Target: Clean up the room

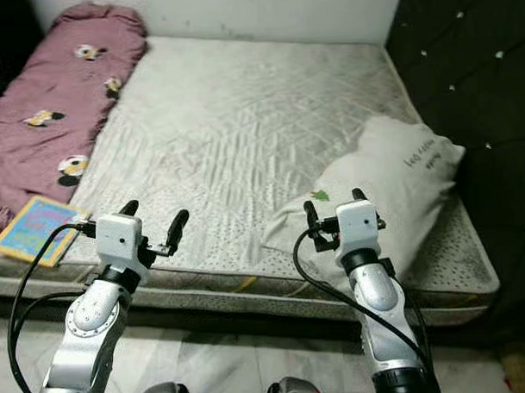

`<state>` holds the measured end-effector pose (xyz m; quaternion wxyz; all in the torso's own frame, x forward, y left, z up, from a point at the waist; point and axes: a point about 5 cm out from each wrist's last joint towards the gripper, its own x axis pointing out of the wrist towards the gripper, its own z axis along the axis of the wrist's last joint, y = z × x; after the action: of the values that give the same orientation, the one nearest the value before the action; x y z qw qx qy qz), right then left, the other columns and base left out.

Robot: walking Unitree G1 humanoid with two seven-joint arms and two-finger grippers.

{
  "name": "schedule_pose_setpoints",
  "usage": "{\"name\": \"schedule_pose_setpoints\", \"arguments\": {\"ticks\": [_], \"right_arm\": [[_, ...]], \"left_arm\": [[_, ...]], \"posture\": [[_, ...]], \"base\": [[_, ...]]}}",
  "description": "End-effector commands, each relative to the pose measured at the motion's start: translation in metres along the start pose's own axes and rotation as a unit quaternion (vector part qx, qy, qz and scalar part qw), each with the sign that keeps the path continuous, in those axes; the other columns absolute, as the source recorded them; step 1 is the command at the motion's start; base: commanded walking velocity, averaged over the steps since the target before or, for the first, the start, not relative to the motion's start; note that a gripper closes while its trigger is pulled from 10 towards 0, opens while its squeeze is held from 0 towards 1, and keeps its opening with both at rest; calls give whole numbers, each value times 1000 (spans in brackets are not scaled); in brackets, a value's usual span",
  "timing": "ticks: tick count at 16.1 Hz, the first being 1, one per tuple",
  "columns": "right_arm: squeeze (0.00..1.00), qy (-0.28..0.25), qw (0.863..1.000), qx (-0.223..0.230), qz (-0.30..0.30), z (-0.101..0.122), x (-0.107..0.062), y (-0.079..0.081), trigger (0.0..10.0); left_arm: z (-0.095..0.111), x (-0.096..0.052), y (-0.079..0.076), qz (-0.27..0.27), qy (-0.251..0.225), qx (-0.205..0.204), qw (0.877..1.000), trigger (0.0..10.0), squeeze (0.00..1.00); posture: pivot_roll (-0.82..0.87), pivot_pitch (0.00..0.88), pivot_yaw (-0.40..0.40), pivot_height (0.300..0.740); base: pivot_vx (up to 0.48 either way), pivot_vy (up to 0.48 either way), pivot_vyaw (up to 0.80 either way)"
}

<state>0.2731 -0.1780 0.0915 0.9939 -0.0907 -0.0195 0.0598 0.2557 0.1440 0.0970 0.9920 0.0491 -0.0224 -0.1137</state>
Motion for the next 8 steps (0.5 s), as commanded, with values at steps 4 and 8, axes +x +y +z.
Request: {"name": "schedule_pose_setpoints", "arguments": {"ticks": [4, 8], "right_arm": [[0, -3, 1000, -3, -3, 2, 3, 0, 10000], [0, 0, 1000, 4, -7, 1, 4, -1, 10000]], "left_arm": [[3, 1, 0, -7, -8, 2, 1000, 10000, 0], [4, 2, 0, -8, -10, 2, 1000, 10000, 0]], "posture": [[-22, 75, -33, 740], [-22, 75, -33, 740]], "base": [[269, 0, 0], [277, 0, -125]]}}
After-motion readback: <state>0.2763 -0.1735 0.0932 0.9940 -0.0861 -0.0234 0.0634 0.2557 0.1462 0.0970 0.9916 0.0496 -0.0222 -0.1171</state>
